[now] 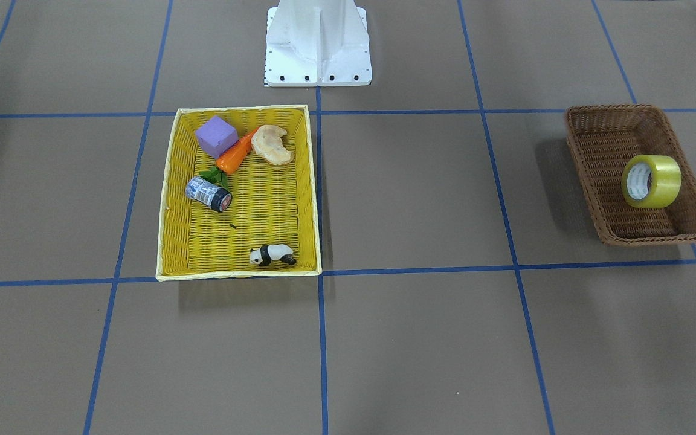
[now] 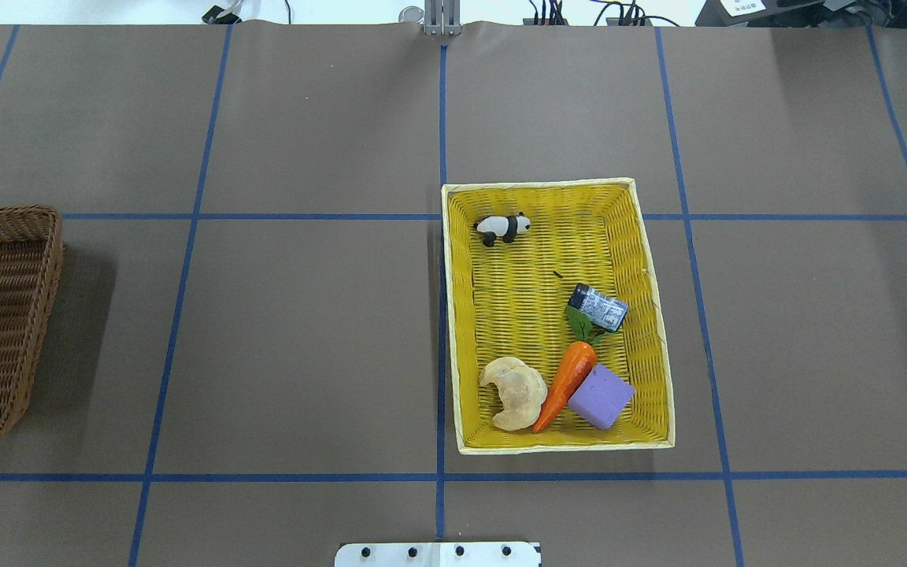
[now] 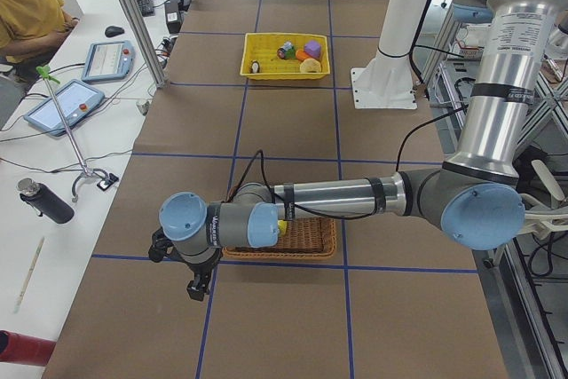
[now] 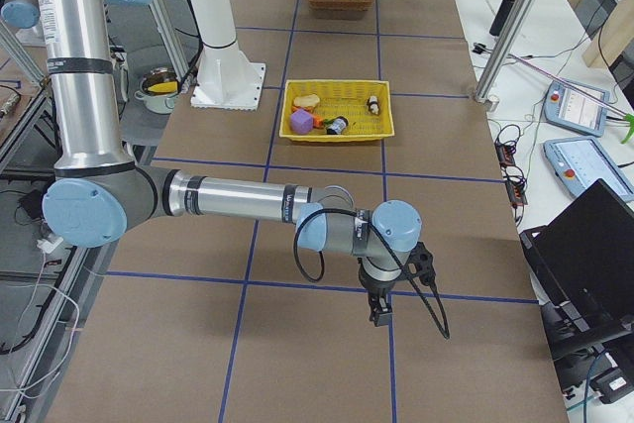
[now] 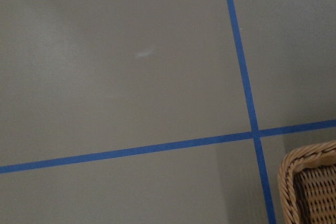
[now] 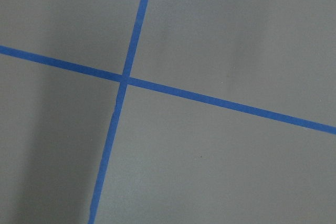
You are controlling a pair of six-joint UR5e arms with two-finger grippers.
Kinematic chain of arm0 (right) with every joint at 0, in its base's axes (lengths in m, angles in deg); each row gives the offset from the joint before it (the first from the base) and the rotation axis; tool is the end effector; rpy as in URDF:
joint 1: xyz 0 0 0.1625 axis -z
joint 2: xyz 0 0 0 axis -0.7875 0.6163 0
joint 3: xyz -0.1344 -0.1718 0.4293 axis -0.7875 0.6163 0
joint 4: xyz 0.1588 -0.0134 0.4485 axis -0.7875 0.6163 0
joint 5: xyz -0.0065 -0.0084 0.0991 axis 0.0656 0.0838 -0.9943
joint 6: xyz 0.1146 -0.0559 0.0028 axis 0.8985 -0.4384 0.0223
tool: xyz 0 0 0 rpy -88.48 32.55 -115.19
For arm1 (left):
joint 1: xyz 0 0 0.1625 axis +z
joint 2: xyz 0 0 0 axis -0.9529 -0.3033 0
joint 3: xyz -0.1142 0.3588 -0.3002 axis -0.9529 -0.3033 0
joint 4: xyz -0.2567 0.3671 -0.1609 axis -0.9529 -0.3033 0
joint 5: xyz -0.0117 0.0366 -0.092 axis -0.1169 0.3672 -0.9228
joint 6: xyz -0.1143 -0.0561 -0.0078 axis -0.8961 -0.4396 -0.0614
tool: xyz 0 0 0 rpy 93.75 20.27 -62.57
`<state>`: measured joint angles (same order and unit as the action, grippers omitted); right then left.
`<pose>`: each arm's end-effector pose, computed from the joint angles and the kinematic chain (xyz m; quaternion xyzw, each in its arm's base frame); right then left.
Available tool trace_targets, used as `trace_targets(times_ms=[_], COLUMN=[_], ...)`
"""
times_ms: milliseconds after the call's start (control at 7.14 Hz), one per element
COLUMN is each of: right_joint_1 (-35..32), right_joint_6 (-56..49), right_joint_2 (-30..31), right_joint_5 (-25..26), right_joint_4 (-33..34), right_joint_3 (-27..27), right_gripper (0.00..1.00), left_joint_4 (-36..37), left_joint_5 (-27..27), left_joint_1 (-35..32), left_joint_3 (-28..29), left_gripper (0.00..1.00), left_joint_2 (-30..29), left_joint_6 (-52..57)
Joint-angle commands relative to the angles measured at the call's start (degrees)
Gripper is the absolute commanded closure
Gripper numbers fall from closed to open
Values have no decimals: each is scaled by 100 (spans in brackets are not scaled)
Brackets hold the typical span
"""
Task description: Move tape to another basket
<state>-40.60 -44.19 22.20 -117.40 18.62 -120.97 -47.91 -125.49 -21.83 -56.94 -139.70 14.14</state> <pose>0.0785 -0.5864 0.7650 0.0289 -0.3380 -0.1123 0.9340 -0.0904 -0.6391 0.7621 0.0452 0.3778 0.0880 0.9206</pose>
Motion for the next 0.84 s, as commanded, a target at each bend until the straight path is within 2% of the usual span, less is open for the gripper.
trace_targets(times_ms=[0, 280, 420, 701], right_joint_1=[0, -9, -9, -44], right_joint_6=[12, 12, 12, 12], right_joint_2=[-1, -19, -19, -27], right_joint_5=[-14, -22, -23, -40], right_joint_4=[0, 0, 0, 0], right_joint_3=[6, -3, -3, -12], right_gripper=[0, 0, 0, 0], left_joint_4=[260, 243, 251, 260], left_joint_5=[10, 2, 10, 10], left_joint_1=[-13, -13, -13, -22], left_joint_3=[-104, -411, -812, -1200], left_gripper=[2, 1, 1, 1], left_joint_2=[-65, 310, 504, 811], left_joint_6=[118, 73, 38, -94])
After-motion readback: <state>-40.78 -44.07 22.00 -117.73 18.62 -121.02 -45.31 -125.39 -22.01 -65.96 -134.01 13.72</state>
